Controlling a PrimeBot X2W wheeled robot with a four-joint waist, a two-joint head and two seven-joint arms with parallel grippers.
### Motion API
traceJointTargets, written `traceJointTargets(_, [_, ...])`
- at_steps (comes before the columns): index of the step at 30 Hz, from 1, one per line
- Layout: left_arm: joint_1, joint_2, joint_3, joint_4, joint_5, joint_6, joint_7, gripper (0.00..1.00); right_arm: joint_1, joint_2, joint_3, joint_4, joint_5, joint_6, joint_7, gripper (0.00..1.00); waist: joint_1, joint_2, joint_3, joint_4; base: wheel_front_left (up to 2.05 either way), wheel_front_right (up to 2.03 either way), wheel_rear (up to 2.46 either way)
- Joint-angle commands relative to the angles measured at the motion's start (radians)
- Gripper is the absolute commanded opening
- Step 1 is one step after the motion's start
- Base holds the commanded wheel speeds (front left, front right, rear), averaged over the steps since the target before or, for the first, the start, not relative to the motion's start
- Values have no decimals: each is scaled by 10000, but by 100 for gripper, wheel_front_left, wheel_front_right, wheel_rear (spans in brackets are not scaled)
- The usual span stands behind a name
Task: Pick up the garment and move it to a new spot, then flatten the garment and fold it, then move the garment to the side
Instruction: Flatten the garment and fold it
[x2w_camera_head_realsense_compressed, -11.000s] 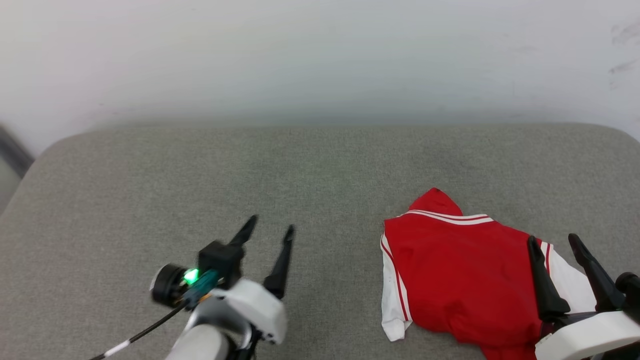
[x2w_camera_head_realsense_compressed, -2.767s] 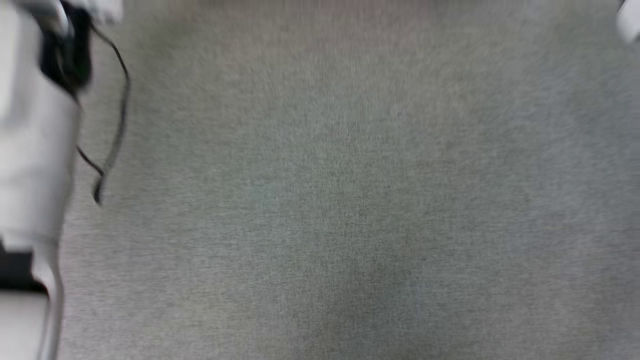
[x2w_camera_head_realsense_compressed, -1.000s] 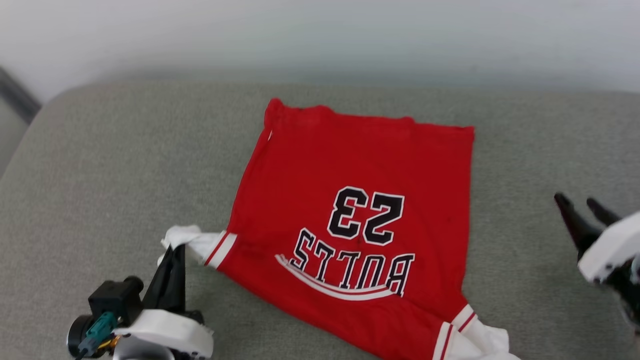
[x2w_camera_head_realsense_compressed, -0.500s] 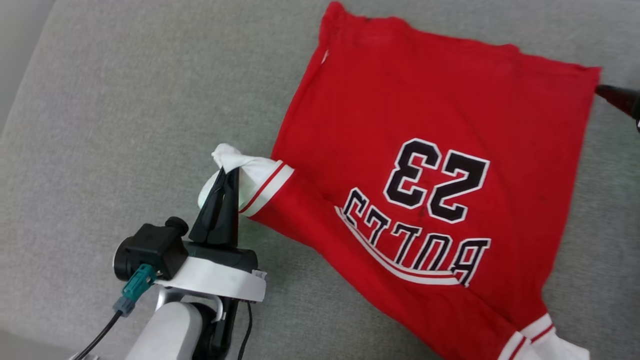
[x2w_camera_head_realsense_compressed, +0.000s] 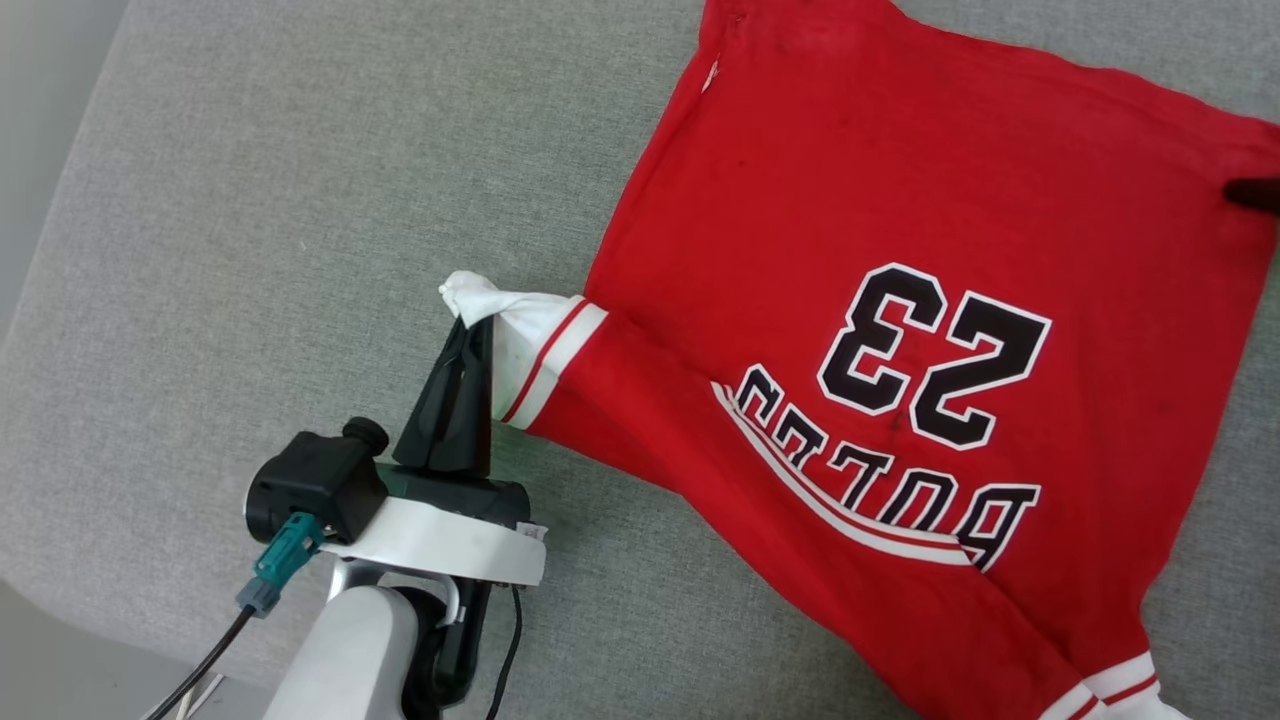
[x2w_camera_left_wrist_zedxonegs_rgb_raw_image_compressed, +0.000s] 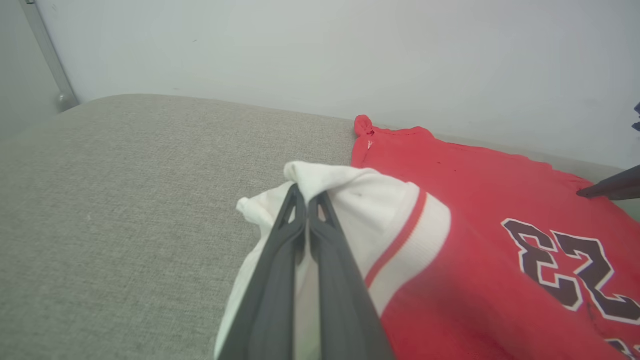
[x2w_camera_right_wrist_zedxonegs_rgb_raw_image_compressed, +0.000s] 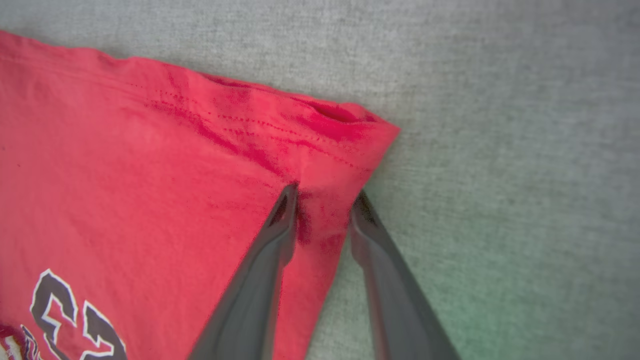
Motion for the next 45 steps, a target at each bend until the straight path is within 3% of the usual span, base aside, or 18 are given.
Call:
traceJointTargets(1, [27, -75, 142, 45, 90, -88, -65, 0, 810, 512, 288, 505, -75, -14, 296, 0, 0, 0, -42, -54, 0, 0, 0])
traceJointTargets(8, [200, -73, 670, 441, 273, -345, -57, 0, 108, -230, 949, -685, 58, -11, -808, 0, 0, 0, -591, -430, 0, 0, 0])
traceJointTargets(14, [577, 131, 1009, 919, 298, -498, -57, 0, 569, -789, 1706, -1650, 442, -13, -1339, 0, 0, 0, -1722, -1042, 0, 0, 0])
traceJointTargets(18, [889, 335, 1169, 1225, 220, -526, -27, 0, 1516, -1241, 2119, -2576, 812, -11, -1297, 0, 0, 0, -2564, -1593, 0, 0, 0])
traceJointTargets(24, [1512, 600, 1378, 1472, 63, -333, 214, 0, 4255, -1722, 2224, -4182, 1438, -11, -935, 0, 0, 0, -3612, -2612, 0, 0, 0])
traceJointTargets(30, [2072, 859, 1557, 1527, -37, -131, 529, 0, 7701, -1381, 1601, -5273, 1507, -13, -710, 0, 0, 0, -4207, -3499, 0, 0, 0])
traceJointTargets(37, [2521, 1052, 1644, 1423, -118, 32, 840, 0, 10888, 22, 1016, -5490, 1605, -13, -743, 0, 0, 0, -4591, -4033, 0, 0, 0])
traceJointTargets(38, [2544, 1074, 1628, 1406, -128, 39, 897, 0, 11133, 236, 929, -5456, 1524, -13, -830, 33, 0, 0, -4623, -4067, 0, 0, 0])
traceJointTargets(39, [2576, 1090, 1629, 1384, -151, 47, 949, 0, 11342, 491, 834, -5427, 1508, -13, -913, 53, 0, 0, -4633, -4100, 0, 0, 0])
traceJointTargets(40, [2593, 1111, 1639, 1349, -178, 52, 981, 0, 11437, 744, 715, -5433, 1493, -13, -1082, 100, 0, 0, -4624, -4129, 0, 0, 0])
traceJointTargets(45, [2573, 1163, 1561, 1204, -179, 73, 1174, 0, 11305, 1351, 274, -5848, 1145, -11, -2828, 100, 0, 0, -4558, -4153, 0, 0, 0])
